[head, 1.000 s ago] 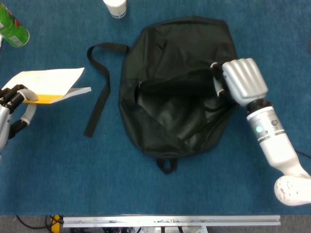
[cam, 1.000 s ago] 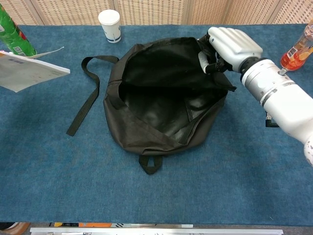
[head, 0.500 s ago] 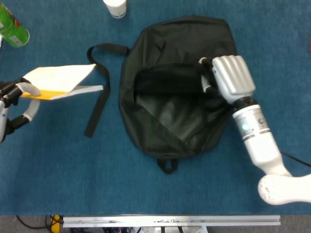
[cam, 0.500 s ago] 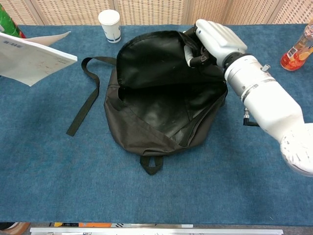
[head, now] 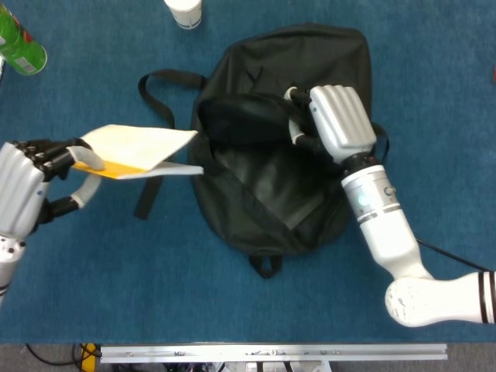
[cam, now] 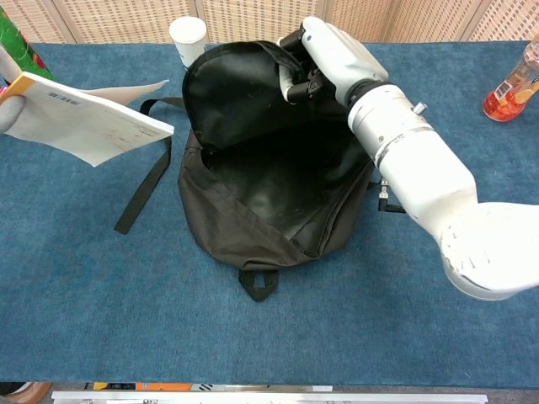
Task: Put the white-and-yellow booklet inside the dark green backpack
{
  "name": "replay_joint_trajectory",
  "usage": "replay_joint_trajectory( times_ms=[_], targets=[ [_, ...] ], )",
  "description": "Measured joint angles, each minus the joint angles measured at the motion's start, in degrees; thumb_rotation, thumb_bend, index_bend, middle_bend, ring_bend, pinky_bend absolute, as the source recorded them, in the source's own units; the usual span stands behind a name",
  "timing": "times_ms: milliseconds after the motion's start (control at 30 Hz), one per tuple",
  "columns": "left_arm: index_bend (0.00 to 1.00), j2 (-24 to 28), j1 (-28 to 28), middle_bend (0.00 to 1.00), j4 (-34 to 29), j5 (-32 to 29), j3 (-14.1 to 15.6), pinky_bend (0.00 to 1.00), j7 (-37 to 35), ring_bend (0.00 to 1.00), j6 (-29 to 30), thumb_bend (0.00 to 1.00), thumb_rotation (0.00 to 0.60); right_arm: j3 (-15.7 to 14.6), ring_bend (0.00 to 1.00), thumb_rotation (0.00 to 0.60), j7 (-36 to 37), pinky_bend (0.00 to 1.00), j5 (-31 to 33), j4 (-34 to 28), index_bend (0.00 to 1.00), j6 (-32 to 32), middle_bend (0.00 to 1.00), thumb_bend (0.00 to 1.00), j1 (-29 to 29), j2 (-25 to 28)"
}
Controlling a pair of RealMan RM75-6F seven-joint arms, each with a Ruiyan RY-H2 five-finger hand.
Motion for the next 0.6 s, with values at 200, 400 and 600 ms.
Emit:
replay_joint_trajectory(
  times_ms=[200,400,600],
  targets=[
    [0.71,-0.62,-2.0,0.8,-4.24,0.96,0.17,0.84,-0.06,0.73,-2.54,0.47,0.6,1.8,0.62,0.6,0.84,0.91,0.61,0.01,0.79,0.29,0.7,0.64,1.52,-1.95],
    [0.71,-2.61,-3.66,0.8,-5.48,1.14,0.92,0.84,0.29,0.73,-6.05,0.47,0.6,1.91,0.62,0.6,1.48,0.91,0.51,-0.73,0.79,0.75,0.7,0.64,1.24,-1.11],
    [0.71,-5.45,-5.05,0.8,-6.61,0.51,1.12,0.84,0.36,0.73,-8.73,0.47,0.6,2.17,0.62,0.6,2.95,0.91,0.81,-2.37,0.79,0.35,0.7,0.64,0.72,0.38]
  ],
)
